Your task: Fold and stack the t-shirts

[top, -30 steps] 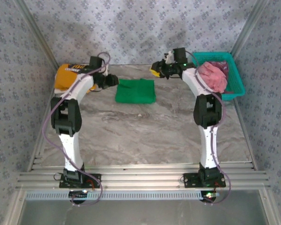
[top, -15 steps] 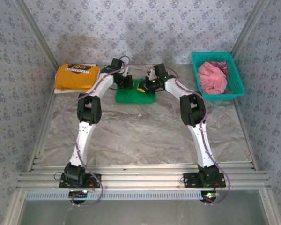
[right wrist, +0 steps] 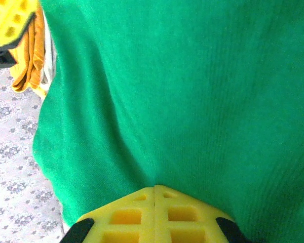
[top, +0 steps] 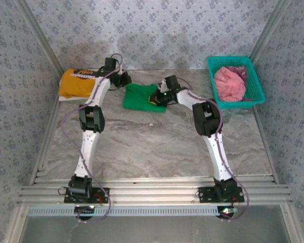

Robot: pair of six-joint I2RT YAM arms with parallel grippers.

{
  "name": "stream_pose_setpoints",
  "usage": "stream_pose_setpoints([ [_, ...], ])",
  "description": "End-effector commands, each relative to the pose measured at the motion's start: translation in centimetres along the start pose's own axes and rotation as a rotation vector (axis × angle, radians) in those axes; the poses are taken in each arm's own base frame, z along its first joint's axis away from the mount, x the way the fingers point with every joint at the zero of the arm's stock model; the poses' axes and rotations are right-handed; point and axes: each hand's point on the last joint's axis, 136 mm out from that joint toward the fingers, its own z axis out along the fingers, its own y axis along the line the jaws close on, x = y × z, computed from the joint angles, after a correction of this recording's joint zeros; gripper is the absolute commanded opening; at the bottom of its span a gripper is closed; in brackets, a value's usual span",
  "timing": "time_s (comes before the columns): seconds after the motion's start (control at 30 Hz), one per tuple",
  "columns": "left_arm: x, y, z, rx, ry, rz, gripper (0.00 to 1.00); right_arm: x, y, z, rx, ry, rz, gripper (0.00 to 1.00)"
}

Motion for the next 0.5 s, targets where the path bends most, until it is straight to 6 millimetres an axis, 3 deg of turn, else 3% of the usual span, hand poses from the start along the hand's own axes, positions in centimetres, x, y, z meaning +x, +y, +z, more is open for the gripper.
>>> stream_pose_setpoints([
  [0.0,-2.5,-7.6,-8.5,0.032,-0.089,0.128,0.05,0.6,-2.2,-0.3,0.082,0.014,0.032,0.0],
  [0.1,-0.2,-8.9,-10.8,0.032,-0.115,0.158,0.07,0.2,-0.9,-0.9,0.071,0.001,0.002,0.0],
  [0.13,1.0,-8.3,-11.3,0.038,-0.138,0.131,0.12,0.1,-0.5,-1.2,0.067,-0.002,-0.009,0.0],
  [0.27,6.1,-5.2,-12.9,0.126,-0.161,-0.032,0.53,0.2,0.5,-1.9,0.08,0.002,-0.043,0.0],
  [0.3,7.3,-4.9,-12.7,0.15,-0.139,-0.053,0.69,0.3,0.7,-2.2,0.084,0.003,-0.046,0.0],
  [0.47,10.9,-3.6,-11.0,0.175,-0.014,-0.106,0.85,0.7,1.2,-2.3,0.075,0.013,-0.047,0.0],
])
